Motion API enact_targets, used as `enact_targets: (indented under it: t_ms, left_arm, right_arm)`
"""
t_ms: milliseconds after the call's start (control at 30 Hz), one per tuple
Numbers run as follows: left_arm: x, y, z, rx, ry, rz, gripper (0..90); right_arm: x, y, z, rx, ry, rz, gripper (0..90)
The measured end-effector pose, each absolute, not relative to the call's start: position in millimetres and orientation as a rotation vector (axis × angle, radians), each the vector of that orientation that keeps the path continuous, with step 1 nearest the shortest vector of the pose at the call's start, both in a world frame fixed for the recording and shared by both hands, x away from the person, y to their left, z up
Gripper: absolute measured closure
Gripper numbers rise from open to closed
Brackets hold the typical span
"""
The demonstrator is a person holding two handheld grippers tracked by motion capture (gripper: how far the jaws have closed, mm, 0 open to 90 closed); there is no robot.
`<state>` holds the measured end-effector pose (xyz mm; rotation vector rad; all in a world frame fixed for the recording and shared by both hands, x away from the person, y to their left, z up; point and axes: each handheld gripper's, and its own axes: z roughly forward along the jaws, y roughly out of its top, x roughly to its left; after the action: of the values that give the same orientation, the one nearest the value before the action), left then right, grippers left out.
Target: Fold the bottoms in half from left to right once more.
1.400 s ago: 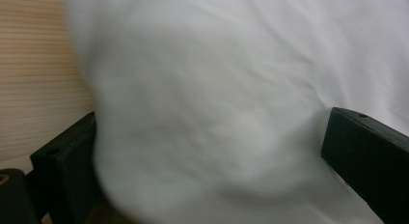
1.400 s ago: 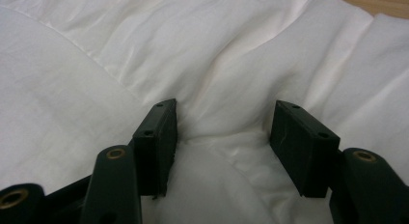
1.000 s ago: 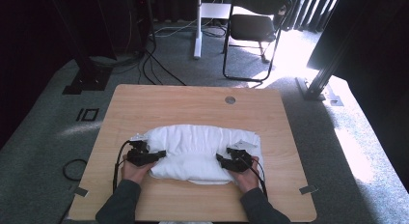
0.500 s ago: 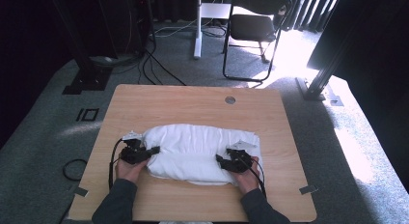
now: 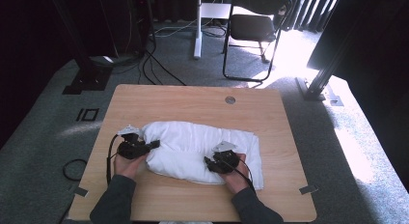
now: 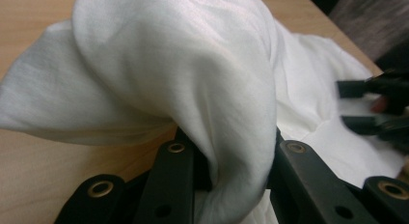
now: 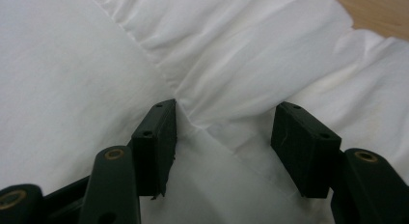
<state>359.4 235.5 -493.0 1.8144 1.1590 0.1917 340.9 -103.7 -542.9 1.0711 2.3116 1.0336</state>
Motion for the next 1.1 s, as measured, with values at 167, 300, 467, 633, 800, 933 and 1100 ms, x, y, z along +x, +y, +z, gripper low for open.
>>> enact_targets:
  t_ms: [167,300,467,633,800,933,1100]
  left_arm:
    - [360.8,230.4,-472.0,1.786,1.116,0.2,77.5]
    - [360.6,222.1,-455.8,1.781,1.058,0.211,77.6]
    - [359.3,209.8,-438.8,1.776,0.991,0.21,77.7]
    - [357.5,197.3,-428.6,1.773,0.933,0.193,77.8]
    - [357.4,186.9,-426.9,1.807,0.905,0.202,77.8]
    - [357.3,189.3,-428.6,1.807,0.908,0.209,77.7]
    - [355.5,193.1,-427.4,1.824,0.916,0.225,77.7]
  right_arm:
    - [345.4,-95.7,-544.6,1.086,2.328,1.038,42.5]
    - [346.4,-86.2,-545.0,1.085,2.331,1.034,44.1]
    - [349.1,-75.6,-546.7,1.083,2.345,1.072,44.9]
    - [351.5,-57.0,-547.6,1.065,2.371,1.112,45.4]
    - [350.1,-32.9,-549.4,1.002,2.421,1.195,45.4]
    - [347.3,-35.1,-537.2,0.976,2.451,1.239,40.2]
    - [334.6,-80.3,-512.4,0.944,2.363,1.287,35.2]
